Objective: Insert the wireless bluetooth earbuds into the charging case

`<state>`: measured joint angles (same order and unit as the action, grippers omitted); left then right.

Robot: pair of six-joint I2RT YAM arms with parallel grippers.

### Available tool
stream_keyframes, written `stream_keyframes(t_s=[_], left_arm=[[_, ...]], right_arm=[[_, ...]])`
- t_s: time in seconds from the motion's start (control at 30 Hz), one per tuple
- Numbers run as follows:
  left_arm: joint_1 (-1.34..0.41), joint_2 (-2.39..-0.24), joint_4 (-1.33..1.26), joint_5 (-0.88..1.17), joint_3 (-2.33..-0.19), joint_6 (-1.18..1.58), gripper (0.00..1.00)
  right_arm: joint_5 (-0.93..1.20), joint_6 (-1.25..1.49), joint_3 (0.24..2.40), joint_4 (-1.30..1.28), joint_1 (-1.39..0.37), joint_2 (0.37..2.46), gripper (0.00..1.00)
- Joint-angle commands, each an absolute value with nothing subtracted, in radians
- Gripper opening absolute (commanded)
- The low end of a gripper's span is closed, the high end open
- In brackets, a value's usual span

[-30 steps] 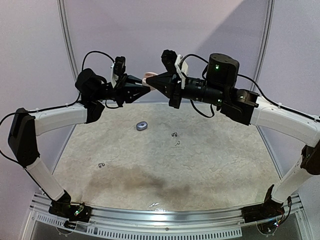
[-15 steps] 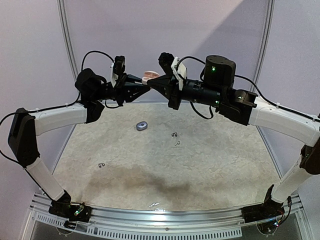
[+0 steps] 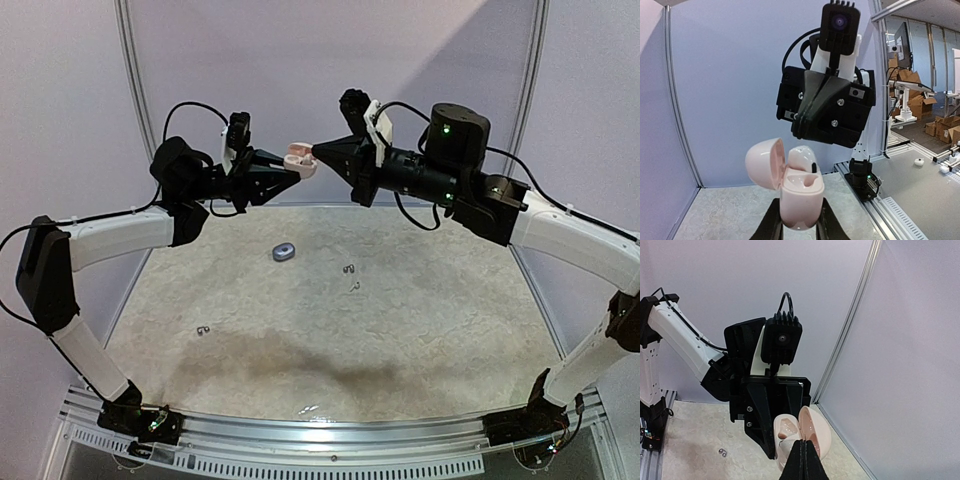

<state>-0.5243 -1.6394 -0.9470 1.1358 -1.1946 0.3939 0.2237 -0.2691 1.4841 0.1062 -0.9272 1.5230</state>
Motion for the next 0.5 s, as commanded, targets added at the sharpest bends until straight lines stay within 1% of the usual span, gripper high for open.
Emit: stream_keyframes(t_s=[0.0,0.13,0.2,0.23,0.37,0.47], left_arm=[[-0.518,-1.628,-0.935,1.129,-1.179,0.391,0.0],[-0.518,-1.627,-0.925,1.12,-1.178,0.384,0.0],[-0.518,-1.628,-0.926,1.121,-1.18,0.384,0.0],[-0.518,-1.628,-0.924,1.121,-1.18,0.382,0.0],[-0.519,-1.626,-0.921,1.123,-1.177,0.378,0.0],[-0.52,-1.625,-0.918,1.126,-1.175,0.374,0.0]], right_arm=[[0.259,-0.263,1.461,0.113,-0.919,1.48,0.0],[0.28,-0.261,1.477,0.108,-0.919,1.475,0.0],[0.283,-0.257,1.486,0.11,-0.919,1.48,0.04],[0.284,-0.254,1.49,0.115,-0.92,1.489,0.08],[0.277,-0.229,1.524,0.133,-0.92,1.527,0.13],[0.276,-0.225,1.551,0.124,-0.92,1.56,0.19]])
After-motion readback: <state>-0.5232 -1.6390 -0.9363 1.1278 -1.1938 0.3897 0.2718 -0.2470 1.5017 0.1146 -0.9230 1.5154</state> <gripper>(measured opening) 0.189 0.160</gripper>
